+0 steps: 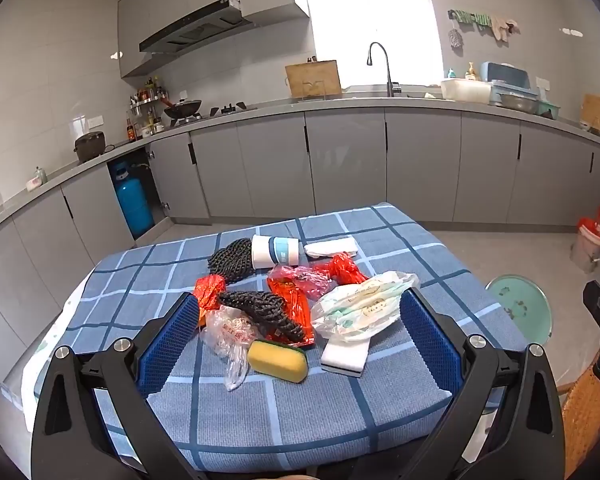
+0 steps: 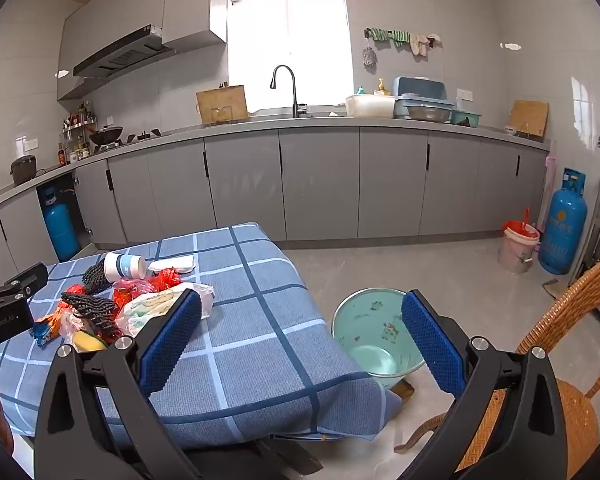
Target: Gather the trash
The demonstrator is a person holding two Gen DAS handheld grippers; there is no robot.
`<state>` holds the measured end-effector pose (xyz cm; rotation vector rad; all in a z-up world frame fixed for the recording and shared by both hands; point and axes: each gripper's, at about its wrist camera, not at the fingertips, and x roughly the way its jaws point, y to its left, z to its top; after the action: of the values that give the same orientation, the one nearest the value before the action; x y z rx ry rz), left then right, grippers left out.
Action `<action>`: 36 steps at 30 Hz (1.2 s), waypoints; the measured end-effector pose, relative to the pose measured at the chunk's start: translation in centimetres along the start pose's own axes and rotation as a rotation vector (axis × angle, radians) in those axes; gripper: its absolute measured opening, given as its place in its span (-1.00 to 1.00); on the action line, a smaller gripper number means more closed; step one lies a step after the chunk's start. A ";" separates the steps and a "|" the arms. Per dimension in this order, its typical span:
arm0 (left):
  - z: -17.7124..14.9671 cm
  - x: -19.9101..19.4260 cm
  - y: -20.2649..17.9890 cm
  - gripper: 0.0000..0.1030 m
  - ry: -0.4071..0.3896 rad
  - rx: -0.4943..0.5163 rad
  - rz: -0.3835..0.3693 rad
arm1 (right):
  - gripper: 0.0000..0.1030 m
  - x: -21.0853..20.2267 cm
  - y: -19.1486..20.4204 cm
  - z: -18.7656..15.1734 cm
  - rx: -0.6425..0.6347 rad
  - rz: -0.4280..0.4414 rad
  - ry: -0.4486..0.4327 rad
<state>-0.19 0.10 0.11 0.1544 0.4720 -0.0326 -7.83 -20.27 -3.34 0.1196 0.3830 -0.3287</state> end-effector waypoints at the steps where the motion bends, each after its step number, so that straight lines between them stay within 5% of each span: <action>1: 0.0 0.0 0.0 0.92 -0.002 -0.002 0.002 | 0.91 0.0 0.0 0.0 0.000 0.001 0.001; 36: 0.2 -0.4 0.8 0.92 -0.029 -0.026 0.014 | 0.91 0.1 -0.5 0.2 0.022 0.008 0.010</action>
<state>-0.41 0.82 0.57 0.1312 0.4417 -0.0145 -7.88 -20.80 -3.25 0.1438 0.3884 -0.3248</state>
